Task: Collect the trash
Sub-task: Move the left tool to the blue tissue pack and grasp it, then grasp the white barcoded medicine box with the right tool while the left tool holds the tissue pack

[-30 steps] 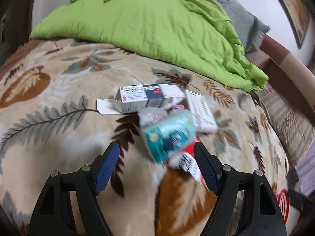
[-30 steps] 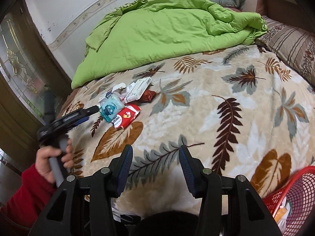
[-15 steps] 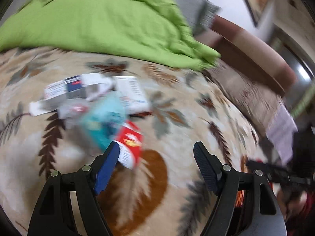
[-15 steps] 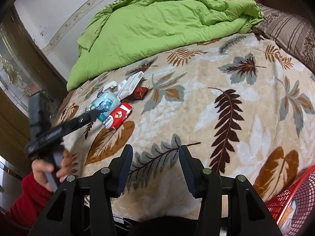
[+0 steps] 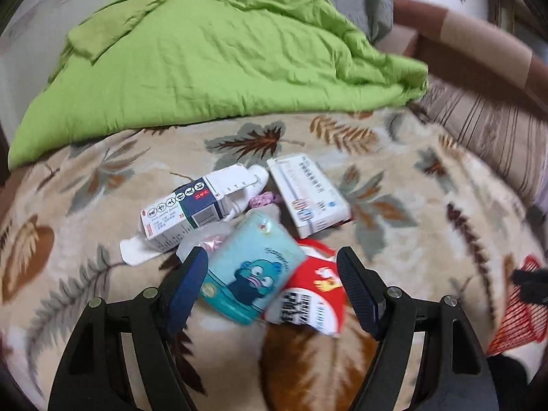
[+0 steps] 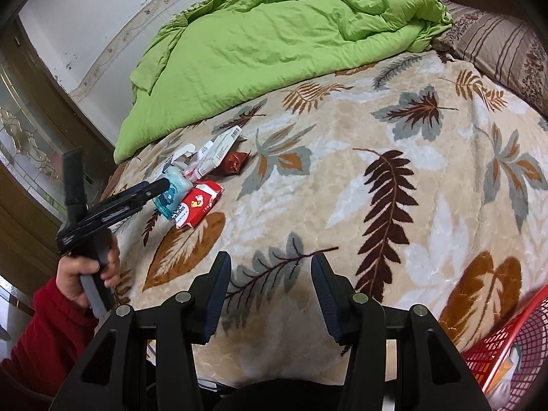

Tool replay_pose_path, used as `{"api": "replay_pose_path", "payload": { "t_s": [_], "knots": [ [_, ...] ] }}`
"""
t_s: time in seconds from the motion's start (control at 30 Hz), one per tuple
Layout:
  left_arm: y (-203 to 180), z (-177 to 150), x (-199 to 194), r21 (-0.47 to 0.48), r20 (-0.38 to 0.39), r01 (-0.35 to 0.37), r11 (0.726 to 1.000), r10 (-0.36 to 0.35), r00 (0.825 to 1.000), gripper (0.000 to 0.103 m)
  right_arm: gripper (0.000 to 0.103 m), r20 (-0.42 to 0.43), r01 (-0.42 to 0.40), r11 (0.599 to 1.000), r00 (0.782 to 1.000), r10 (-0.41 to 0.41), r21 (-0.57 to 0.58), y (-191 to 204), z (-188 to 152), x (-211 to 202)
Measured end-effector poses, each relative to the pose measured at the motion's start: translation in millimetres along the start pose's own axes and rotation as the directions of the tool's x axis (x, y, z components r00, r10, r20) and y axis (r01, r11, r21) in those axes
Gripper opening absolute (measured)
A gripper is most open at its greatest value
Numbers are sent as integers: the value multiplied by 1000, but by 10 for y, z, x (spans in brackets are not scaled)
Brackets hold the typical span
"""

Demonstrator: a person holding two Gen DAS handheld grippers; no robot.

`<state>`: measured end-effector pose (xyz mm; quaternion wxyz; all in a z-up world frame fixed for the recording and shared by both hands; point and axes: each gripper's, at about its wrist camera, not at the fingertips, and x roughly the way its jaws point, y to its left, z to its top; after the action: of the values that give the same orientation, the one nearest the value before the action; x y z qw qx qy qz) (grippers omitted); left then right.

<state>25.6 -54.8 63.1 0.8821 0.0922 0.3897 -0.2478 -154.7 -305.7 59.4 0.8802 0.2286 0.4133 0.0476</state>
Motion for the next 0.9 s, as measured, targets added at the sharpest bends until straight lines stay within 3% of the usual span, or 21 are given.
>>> {"api": "replay_pose_path", "payload": {
  "t_s": [0.17,0.43,0.67,0.9],
  "knots": [
    [-19,-33,281,77,-67,-49,996,54,996,77,52,-9,5,1000,1000,-5,12,-43,-11,26],
    [223,-105,256,-114,-47,-42,993,37,998,48,53,-12,3,1000,1000,-3,5,-30,30,38],
    [192,-311,-244,-214,39,-16,977,25,999,46,53,-36,-45,998,998,44,-48,222,332,198],
    [220,-590,-453,-331,83,-42,943,74,994,46,53,-76,-116,991,991,110,-68,611,889,809]
  ]
}}
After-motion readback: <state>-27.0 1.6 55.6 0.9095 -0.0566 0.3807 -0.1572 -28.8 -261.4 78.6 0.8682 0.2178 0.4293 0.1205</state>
